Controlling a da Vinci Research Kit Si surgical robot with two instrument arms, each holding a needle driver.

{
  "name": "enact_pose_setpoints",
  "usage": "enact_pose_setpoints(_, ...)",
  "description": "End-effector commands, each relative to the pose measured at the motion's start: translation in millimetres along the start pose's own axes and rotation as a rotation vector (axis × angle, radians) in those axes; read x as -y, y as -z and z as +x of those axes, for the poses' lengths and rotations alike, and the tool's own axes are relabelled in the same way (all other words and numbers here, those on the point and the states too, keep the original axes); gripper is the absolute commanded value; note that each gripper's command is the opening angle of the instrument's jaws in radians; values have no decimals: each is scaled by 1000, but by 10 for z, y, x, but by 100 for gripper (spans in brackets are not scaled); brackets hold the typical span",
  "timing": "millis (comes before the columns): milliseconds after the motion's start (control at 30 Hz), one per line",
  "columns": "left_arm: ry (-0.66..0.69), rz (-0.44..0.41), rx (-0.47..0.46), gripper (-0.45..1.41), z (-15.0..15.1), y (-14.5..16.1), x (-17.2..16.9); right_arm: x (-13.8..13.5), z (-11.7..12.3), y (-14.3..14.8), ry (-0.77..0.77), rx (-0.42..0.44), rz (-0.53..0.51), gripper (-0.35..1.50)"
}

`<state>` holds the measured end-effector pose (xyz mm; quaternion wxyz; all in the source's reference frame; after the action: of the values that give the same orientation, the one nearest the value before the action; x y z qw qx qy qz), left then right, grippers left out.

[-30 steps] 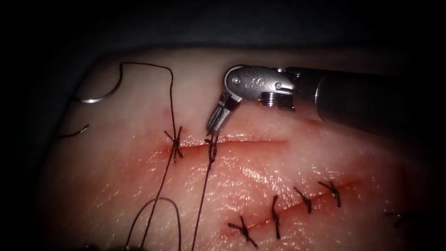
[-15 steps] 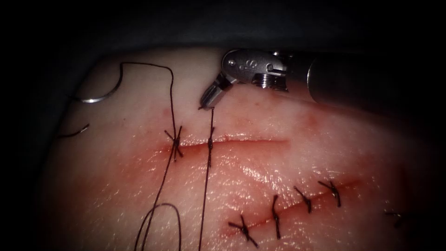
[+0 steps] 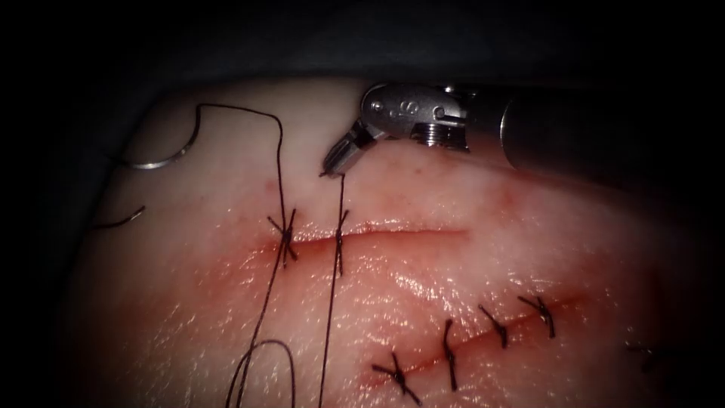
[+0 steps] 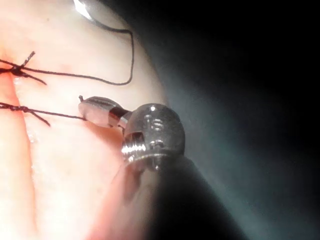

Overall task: Wound Closure
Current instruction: Pick up tail and pull upwards with right hand while pulling downwards on working end with left hand, then wrap thread one time counter-clockwise around right-side gripper

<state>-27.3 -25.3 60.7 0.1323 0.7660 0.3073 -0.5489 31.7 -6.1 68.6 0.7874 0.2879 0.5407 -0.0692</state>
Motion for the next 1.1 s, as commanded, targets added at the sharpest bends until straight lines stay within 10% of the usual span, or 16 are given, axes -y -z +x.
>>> enact_pose_setpoints(33,-36,35,10,-45,2,1,10,-7,4,-6,-57,-67,-15,-35)
enact_pose_setpoints(133,-62,89,26,-45,12,7,19,-5,5,-4,-95,-115,-34,-11)
enact_pose_setpoints(233,-125,196,91,-45,30,30,38,-6,5,7,-166,-251,-107,84)
enact_pose_setpoints(433,-190,300,206,-45,52,72,66,-20,8,45,-199,-375,-270,125)
enact_pose_setpoints(967,-300,432,311,-45,100,160,129,3,29,105,-175,-341,-530,121)
enact_pose_setpoints(1100,-311,436,311,-45,99,169,140,39,44,93,-154,-350,-524,91)
